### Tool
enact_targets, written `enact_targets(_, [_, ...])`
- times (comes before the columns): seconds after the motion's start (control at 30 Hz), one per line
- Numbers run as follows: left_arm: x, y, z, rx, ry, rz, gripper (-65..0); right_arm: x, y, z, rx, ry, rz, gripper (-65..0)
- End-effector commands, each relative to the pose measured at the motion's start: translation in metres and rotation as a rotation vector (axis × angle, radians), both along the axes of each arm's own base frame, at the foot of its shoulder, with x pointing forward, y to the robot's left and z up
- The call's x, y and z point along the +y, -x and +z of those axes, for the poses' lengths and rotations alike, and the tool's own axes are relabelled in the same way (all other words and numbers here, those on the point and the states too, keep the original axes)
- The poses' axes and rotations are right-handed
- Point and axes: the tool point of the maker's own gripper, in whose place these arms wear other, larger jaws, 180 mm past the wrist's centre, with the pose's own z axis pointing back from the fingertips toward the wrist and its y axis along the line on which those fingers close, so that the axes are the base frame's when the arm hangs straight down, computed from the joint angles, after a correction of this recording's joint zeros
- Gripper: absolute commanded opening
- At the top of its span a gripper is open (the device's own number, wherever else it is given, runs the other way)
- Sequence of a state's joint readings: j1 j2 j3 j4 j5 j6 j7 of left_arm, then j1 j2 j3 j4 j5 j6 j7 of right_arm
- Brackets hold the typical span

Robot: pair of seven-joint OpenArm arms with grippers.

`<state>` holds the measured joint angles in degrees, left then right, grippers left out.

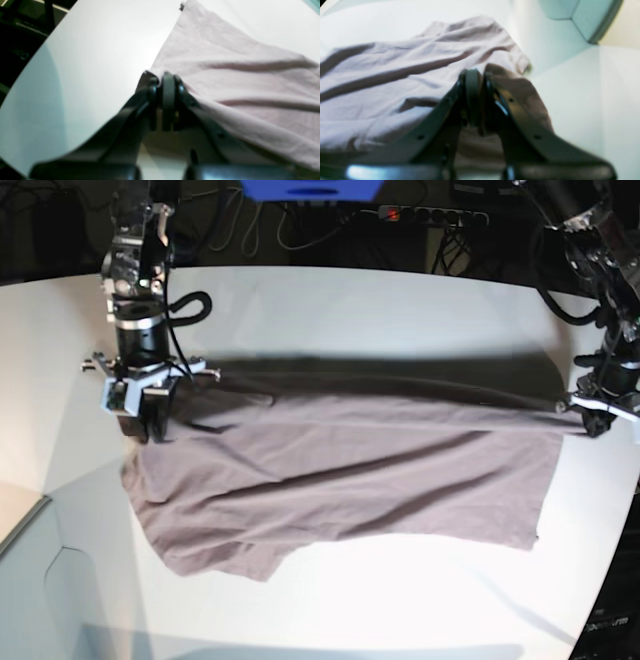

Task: Layout the t-shirt on the table in an organized manner, then fold the t-shirt properly
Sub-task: 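Lift the held shoulder edge with both grippers and pull it taut, then release the shoulder edge and reposition both grippers along the shirt's edge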

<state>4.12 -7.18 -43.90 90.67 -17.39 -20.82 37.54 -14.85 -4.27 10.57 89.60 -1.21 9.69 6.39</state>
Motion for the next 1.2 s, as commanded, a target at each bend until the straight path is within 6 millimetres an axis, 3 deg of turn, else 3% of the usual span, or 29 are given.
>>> enact_targets(0.0, [0.009,-0.008,0.016,-0.046,-0.030,0.002,-65.0,0.003,-0.009,0.018,-0.068,0.005,0.013,-65.0])
enact_targets(0.2, [0.014,-0.017,0.013,-0.047,-0.012,0.010,-65.0,0.011,-0.036,0.024,-0.032,-0.006,0.035,-65.0])
enact_targets(0.47, [0.017,-0.029,0.014,-0.057,0.006,0.015,-65.0,0.012,-0.052,0.025,-0.015,-0.014,0.037,-65.0])
enact_targets(0.97, [0.016,-0.048,-0.006,-0.038,0.094,0.032,-65.0,0.013,-0.051,0.013,0.021,-0.018,0.041,-65.0])
enact_targets(1.17, [0.014,-0.051,-0.015,-0.020,0.124,0.036,-64.6,0.025,-0.049,-0.004,0.132,0.031,0.126,-54.7])
